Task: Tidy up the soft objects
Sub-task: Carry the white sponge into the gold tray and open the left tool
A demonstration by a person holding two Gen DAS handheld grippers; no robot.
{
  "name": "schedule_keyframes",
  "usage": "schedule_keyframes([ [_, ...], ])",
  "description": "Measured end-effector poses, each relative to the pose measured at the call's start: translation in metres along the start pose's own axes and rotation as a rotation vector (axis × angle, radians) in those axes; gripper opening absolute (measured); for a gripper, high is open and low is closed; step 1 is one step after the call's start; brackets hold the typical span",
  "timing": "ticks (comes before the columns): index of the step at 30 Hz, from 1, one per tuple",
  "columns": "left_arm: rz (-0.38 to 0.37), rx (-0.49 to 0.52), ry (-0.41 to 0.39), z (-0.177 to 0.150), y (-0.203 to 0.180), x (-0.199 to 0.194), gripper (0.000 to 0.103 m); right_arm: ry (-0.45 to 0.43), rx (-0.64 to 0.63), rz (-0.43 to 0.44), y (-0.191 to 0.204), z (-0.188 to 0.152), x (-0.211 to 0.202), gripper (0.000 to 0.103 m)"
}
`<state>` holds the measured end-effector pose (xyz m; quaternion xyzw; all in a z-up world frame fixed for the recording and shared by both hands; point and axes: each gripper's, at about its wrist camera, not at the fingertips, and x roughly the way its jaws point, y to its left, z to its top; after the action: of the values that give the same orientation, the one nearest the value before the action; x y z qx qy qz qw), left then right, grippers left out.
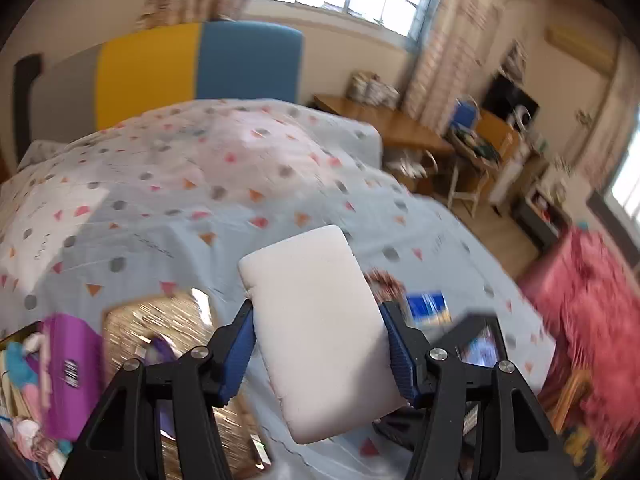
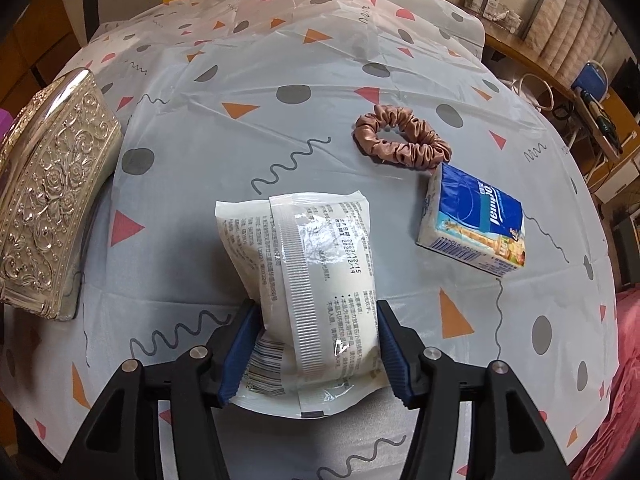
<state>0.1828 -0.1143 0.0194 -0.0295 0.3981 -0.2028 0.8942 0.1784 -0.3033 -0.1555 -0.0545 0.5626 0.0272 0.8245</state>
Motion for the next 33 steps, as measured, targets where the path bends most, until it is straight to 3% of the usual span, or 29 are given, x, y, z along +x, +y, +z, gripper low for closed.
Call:
schedule_keyframes([
  [6,0.098,-0.14,-0.082,0.014,0.077,-0.031,0.061,0.0,-0.026,-0.014,0.005,-0.001,0.001,0.059],
  [13,0.232,-0.275,-0.124,-0.01,0.173,-0.074,0.061,-0.01,-0.051,-0.028,0.01,-0.004,0.0,0.059],
  [19,0.354,-0.404,-0.131,-0.061,0.253,-0.113,0.061,-0.017,-0.072,-0.04,0.012,-0.005,-0.001,0.059],
  [24,0.456,-0.539,-0.106,-0.127,0.312,-0.144,0.061,-0.019,-0.079,-0.044,0.013,-0.006,-0.001,0.059],
  [30,0.531,-0.687,-0.054,-0.202,0.352,-0.17,0.061,-0.02,-0.084,-0.049,0.013,-0.005,-0.001,0.059],
  [33,0.563,-0.7,-0.024,-0.224,0.359,-0.172,0.061,-0.021,-0.083,-0.051,0.014,-0.006,-0.002,0.059],
])
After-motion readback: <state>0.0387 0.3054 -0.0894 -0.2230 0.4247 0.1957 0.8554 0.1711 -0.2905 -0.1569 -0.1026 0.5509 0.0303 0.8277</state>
